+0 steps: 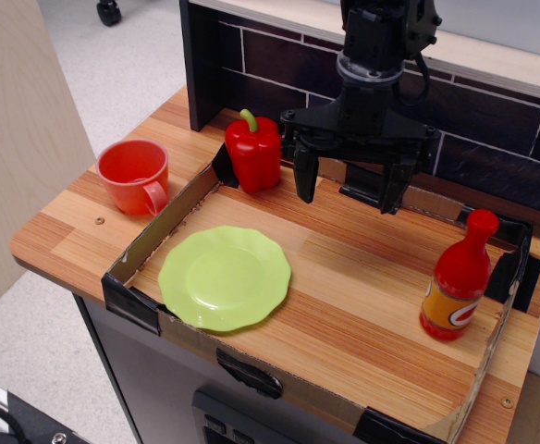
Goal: Topple hot sauce bottle
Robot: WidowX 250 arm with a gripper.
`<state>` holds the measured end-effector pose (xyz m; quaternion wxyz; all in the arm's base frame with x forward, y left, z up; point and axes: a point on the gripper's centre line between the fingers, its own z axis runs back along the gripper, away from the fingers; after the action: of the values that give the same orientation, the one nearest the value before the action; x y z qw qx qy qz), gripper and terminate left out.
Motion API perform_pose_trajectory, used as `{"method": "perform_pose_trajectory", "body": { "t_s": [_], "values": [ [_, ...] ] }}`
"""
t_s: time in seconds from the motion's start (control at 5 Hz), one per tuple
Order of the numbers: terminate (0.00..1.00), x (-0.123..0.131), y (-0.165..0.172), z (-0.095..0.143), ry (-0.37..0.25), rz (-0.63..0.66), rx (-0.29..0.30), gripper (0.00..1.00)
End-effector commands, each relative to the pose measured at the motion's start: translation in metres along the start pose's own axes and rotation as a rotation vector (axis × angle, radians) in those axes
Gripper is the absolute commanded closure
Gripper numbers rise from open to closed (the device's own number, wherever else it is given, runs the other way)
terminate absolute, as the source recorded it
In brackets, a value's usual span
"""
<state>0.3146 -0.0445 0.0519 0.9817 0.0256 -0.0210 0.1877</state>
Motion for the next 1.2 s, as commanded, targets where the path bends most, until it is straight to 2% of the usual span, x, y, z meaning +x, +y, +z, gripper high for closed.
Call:
{"method": "perform_pose_trajectory", "body": {
  "t_s": [0.0, 0.2, 0.4, 0.6, 0.8, 1.0],
  "values": [
    [0.0, 0.0, 0.0, 0.0, 0.0, 0.0, 0.0, 0.0],
    [0.0, 0.001, -0.015, 0.019, 0.004, 0.107, -0.052, 0.0],
    [0.0, -0.001, -0.03, 0.04, -0.005, 0.321, -0.117, 0.0],
    [0.0, -0.018, -0.042, 0.059, -0.025, 0.362, -0.179, 0.0],
    [0.0, -0.032, -0.058, 0.071, -0.049, 0.358, -0.2, 0.0],
    [0.0, -0.039, -0.071, 0.075, -0.095, 0.362, -0.161, 0.0]
  ]
}}
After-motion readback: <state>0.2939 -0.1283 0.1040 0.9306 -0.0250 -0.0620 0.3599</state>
